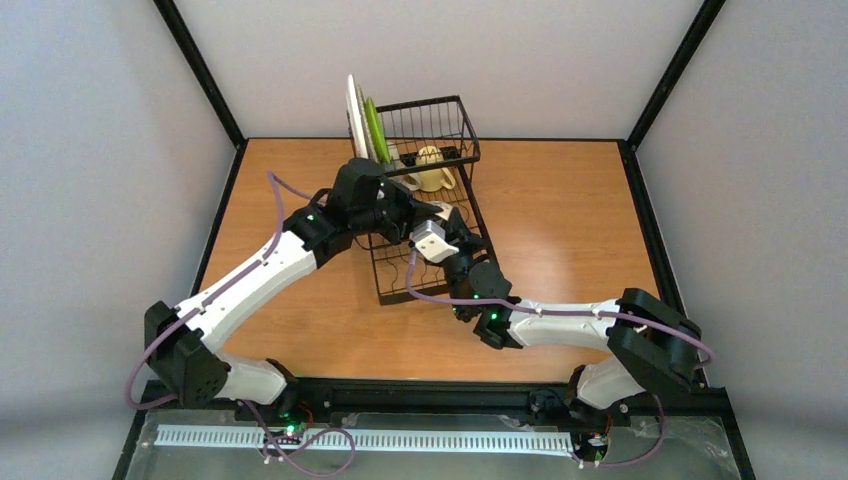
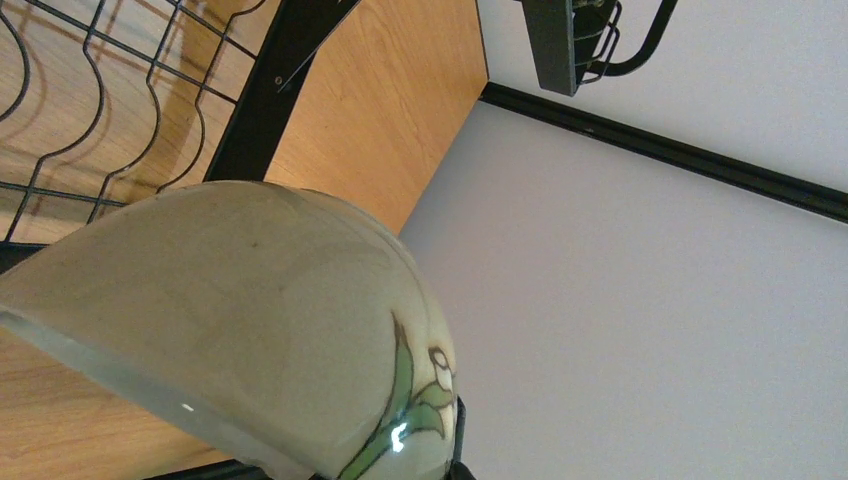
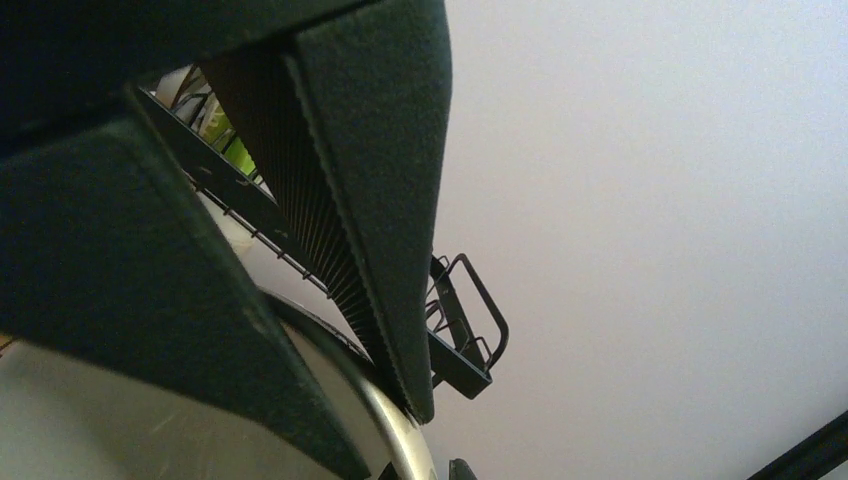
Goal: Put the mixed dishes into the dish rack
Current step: Pass from the right arm to the left
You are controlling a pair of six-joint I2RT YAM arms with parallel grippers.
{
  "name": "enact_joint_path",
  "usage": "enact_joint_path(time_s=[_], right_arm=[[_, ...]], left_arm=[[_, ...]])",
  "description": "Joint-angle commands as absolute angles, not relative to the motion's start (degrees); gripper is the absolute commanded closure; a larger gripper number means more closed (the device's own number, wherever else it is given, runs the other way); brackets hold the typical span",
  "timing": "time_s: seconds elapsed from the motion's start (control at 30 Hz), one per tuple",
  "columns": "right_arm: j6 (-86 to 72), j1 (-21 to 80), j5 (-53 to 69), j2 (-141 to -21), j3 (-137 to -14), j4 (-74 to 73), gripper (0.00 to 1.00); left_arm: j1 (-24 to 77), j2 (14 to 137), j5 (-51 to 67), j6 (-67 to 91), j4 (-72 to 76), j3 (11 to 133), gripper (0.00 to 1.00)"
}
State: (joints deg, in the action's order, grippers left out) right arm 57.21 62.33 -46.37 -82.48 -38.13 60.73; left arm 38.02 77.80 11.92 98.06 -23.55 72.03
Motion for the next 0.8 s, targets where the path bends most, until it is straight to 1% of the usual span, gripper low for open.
enact_joint_path(time_s=[0.0, 0.07, 0.1, 0.3, 0.5, 0.53, 0.57, 0.7, 0.77], right_arm=[[58.2, 65.5, -41.3, -81.8, -38.5, 76.7, 0.98], [58.5, 65.6, -41.4, -81.9, -38.7, 76.6, 0.98], [58.6, 65.7, -41.5, -81.9, -38.8, 76.4, 0.98], [57.7, 65.8, -42.5, -81.3, -38.5, 74.9, 0.98], [52.9, 65.8, -43.1, -79.5, -38.9, 68.3, 0.98], [52.4, 65.8, -43.5, -79.5, -39.2, 67.2, 0.96], [51.8, 65.8, -43.8, -79.5, -39.5, 66.3, 0.92], [48.6, 65.7, -44.3, -78.9, -40.3, 61.9, 0.69], [47.0, 65.7, -44.5, -78.3, -40.7, 59.7, 0.62]], left_arm=[[37.2, 80.7, 8.8, 93.6, -21.6, 74.5, 0.87], [37.2, 80.9, 8.7, 92.6, -21.0, 74.4, 0.98], [37.2, 80.9, 8.6, 92.1, -20.9, 74.3, 0.99], [37.3, 81.0, 8.6, 86.2, -19.5, 74.5, 1.00], [37.2, 81.0, 9.0, 80.2, -17.7, 74.0, 1.00], [37.2, 81.0, 9.0, 79.6, -17.5, 73.9, 1.00], [37.2, 80.9, 9.1, 79.0, -17.3, 73.7, 1.00], [37.2, 80.5, 8.5, 77.3, -16.4, 72.4, 1.00], [37.2, 80.3, 8.5, 76.9, -16.1, 71.8, 1.00]])
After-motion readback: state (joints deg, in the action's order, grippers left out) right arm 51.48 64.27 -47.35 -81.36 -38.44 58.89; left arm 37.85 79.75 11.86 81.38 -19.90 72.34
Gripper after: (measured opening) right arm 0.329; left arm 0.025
